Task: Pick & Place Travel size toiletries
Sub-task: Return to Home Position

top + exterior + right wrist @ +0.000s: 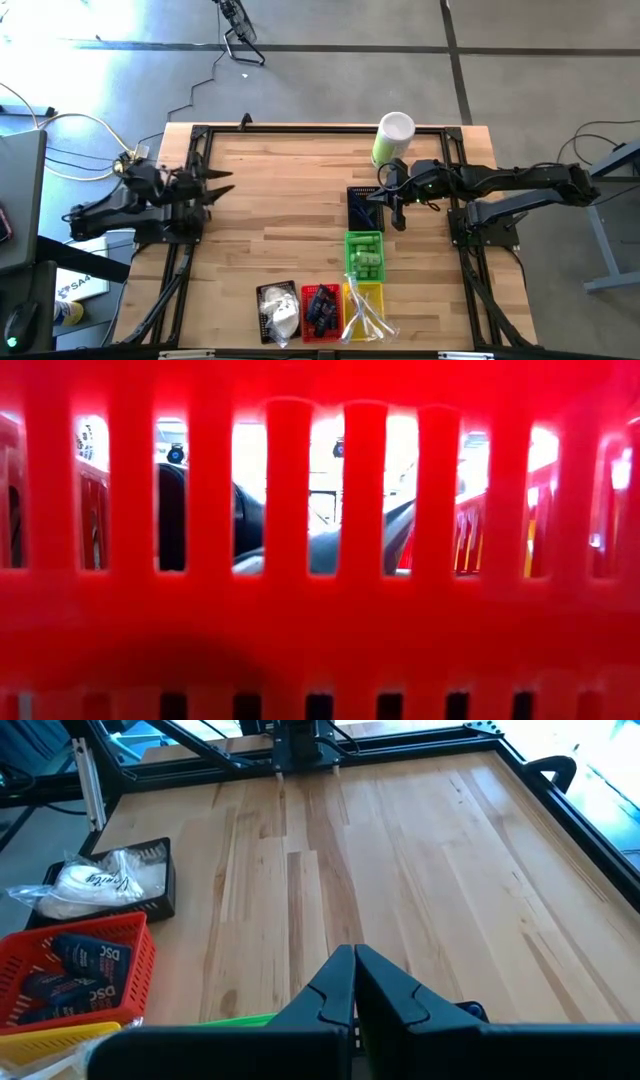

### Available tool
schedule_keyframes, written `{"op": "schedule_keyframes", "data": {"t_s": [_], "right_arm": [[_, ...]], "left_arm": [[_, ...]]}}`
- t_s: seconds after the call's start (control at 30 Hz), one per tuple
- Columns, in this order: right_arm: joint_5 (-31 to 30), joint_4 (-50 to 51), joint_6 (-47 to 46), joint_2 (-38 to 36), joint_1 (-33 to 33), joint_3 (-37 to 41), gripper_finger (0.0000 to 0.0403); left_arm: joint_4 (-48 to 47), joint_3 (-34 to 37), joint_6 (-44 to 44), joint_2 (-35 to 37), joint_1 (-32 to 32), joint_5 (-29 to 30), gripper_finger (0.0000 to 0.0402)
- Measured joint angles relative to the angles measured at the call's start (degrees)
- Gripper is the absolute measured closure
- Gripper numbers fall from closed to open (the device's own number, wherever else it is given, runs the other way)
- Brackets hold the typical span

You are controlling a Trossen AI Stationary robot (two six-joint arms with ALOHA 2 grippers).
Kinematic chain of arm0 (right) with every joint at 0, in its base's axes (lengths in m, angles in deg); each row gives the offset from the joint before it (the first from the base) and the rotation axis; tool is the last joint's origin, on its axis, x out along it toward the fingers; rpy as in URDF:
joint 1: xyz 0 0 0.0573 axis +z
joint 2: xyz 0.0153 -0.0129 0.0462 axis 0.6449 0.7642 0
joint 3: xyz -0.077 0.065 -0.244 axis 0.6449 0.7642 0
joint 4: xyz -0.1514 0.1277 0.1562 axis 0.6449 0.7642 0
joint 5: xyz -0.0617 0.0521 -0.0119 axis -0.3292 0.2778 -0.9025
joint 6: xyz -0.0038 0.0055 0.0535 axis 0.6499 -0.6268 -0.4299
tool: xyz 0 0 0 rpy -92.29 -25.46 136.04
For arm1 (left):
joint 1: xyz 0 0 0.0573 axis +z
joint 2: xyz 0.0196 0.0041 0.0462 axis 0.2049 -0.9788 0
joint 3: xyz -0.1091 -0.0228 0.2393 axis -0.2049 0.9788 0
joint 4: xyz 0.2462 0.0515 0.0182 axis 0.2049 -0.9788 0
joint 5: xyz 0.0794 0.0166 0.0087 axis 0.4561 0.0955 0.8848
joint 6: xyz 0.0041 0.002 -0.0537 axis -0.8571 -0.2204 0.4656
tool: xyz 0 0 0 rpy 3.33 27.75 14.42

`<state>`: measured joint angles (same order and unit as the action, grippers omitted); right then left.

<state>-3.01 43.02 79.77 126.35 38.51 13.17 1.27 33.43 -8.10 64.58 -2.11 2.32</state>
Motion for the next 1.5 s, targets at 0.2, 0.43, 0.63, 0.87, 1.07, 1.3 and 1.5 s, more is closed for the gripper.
{"op": "schedule_keyframes", "data": {"t_s": [0.2,0.43,0.63,0.87,1.07,1.3,1.5], "right_arm": [[1.41,0.04,-0.07,0.00,0.00,0.00,0.0398],[1.09,0.06,0.04,0.00,0.00,0.00,0.0398],[1.12,0.07,-0.04,0.00,0.00,0.00,0.0398],[1.20,0.07,-0.07,0.00,0.00,0.00,0.0398],[1.20,0.07,-0.07,0.00,0.00,0.00,0.0398],[1.07,0.41,0.00,-1.35,0.00,0.00,0.0398],[0.98,3.26,0.22,-3.39,-0.02,0.00,0.0398]], "left_arm": [[8.10,7.87,1.35,0.04,0.00,-0.16,0.0250],[14.64,13.09,3.31,0.08,0.00,-1.07,0.0250],[17.21,16.45,4.38,0.08,0.00,-0.47,0.0250],[15.90,17.73,4.52,0.08,0.00,-0.35,0.0250],[13.31,17.73,4.53,0.06,0.00,-0.34,0.0250],[17.20,20.34,4.46,0.06,0.00,-0.74,0.0250],[17.80,20.99,4.02,0.06,0.02,-0.82,0.0250]]}}
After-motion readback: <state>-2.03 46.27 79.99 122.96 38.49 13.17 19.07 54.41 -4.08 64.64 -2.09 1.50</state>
